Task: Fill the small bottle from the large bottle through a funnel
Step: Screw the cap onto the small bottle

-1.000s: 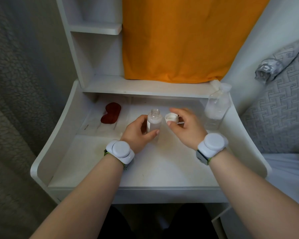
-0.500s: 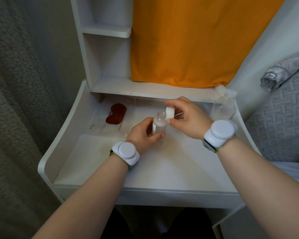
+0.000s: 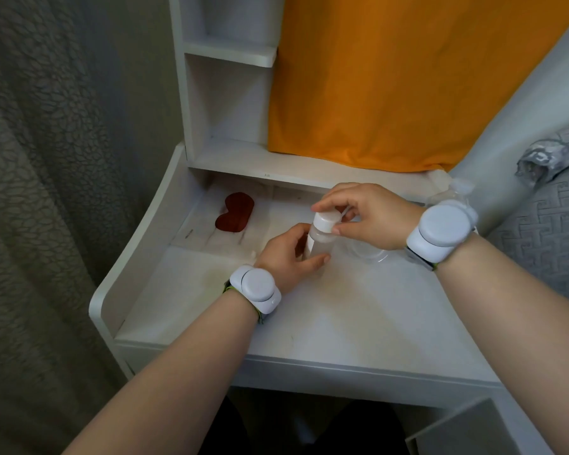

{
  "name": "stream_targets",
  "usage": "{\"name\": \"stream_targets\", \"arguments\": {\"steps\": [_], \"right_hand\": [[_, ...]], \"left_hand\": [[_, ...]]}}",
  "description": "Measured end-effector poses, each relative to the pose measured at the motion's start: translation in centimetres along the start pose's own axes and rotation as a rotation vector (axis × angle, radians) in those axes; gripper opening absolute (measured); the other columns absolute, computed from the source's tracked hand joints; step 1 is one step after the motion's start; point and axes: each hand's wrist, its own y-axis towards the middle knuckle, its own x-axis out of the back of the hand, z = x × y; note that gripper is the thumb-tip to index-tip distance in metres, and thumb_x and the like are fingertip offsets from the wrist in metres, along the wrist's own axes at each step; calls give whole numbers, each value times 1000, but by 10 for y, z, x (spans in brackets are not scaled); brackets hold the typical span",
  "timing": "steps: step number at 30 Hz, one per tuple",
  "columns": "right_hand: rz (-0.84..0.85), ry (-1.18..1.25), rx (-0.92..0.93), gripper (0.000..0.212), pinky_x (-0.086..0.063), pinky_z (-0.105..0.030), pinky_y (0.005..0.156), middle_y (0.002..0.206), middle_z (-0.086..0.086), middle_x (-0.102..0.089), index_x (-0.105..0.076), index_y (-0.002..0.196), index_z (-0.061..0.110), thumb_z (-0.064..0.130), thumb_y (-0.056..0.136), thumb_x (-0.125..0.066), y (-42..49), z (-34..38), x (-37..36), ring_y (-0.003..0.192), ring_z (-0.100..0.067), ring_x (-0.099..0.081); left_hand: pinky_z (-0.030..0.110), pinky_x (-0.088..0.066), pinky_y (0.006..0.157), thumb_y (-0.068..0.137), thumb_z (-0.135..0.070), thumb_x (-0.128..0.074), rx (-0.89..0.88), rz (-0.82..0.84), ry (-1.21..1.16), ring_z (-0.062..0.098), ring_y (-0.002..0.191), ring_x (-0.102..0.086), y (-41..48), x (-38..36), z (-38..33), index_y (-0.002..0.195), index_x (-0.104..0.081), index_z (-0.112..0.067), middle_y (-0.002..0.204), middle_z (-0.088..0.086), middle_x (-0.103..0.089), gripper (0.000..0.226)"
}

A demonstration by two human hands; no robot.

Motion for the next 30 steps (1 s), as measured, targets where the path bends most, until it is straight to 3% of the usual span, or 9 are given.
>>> {"name": "stream_targets", "arguments": {"steps": [5, 10, 14, 18, 20, 23, 26, 28, 30], "right_hand": [[-4, -41, -22, 41, -45, -28, 89, 115, -5, -60, -62, 119, 14, 7, 79, -68, 3, 1, 0, 99, -18, -56], [-112, -110, -143, 38, -44, -29, 74, 91, -1, -58, -66, 102, 15, 34, 72, -76, 8, 1, -7, 80, -15, -53], [-149, -175, -192, 39, -40, -30, 69, 81, 2, -57, -64, 91, 16, 53, 80, -60, 8, 0, -9, 78, -17, -53], [-158, -33, -114, 29, -38, -24, 82, 113, -3, -63, -62, 117, 16, 28, 94, -48, 3, -2, -7, 98, -18, -57], [-117, 58, -87, 31, -43, -27, 93, 122, -3, -61, -59, 123, 17, 20, 93, -51, -1, -1, -8, 107, -17, -58], [-127, 49, -67, 29, -46, -30, 92, 116, -2, -64, -63, 117, 17, 18, 89, -58, -1, -1, -12, 103, -17, -60], [-188, -19, -77, 29, -44, -26, 82, 101, 0, -64, -67, 111, 16, 26, 84, -66, 4, -3, -14, 93, -17, -59], [-209, -52, -100, 34, -41, -26, 78, 91, 2, -57, -68, 108, 16, 35, 81, -68, 7, -2, -16, 88, -19, -58], [-211, -100, -134, 40, -41, -28, 76, 91, 0, -58, -68, 107, 17, 45, 79, -66, 10, -1, -17, 89, -19, -57]], "left_hand": [[42, -51, 76, 78, -36, -70, -19, -8, 10, 24, 80, -58, 1, 0, 3, 109, -53, -27, 92, 9, -64, 37], [11, -37, 56, 79, -32, -70, -27, -14, 29, 2, 58, -42, 1, 1, 3, 101, -52, -32, 69, -10, -50, 29], [11, -35, 55, 80, -31, -70, -28, -22, 25, 3, 59, -42, -1, 1, 1, 111, -54, -26, 70, -10, -49, 35], [29, -47, 70, 80, -32, -70, -27, -4, 6, 17, 74, -54, 1, 0, 2, 111, -53, -23, 88, 5, -63, 36], [27, -45, 67, 80, -33, -69, -32, -8, 28, 15, 70, -51, 1, 0, 3, 107, -53, -24, 83, 3, -60, 34], [12, -37, 57, 79, -33, -69, -36, -19, 46, 7, 64, -46, 1, 0, 3, 102, -51, -28, 74, -10, -53, 30], [8, -37, 57, 79, -32, -70, -30, -17, 42, 2, 64, -47, 0, 1, 1, 105, -52, -28, 75, -14, -54, 31], [9, -38, 58, 80, -32, -69, -32, -19, 43, 5, 65, -48, 0, 1, 0, 110, -53, -24, 78, -9, -57, 35], [21, -45, 66, 80, -33, -69, -36, -12, 39, 12, 69, -50, -1, 0, -1, 117, -52, -21, 85, 2, -62, 42]]}}
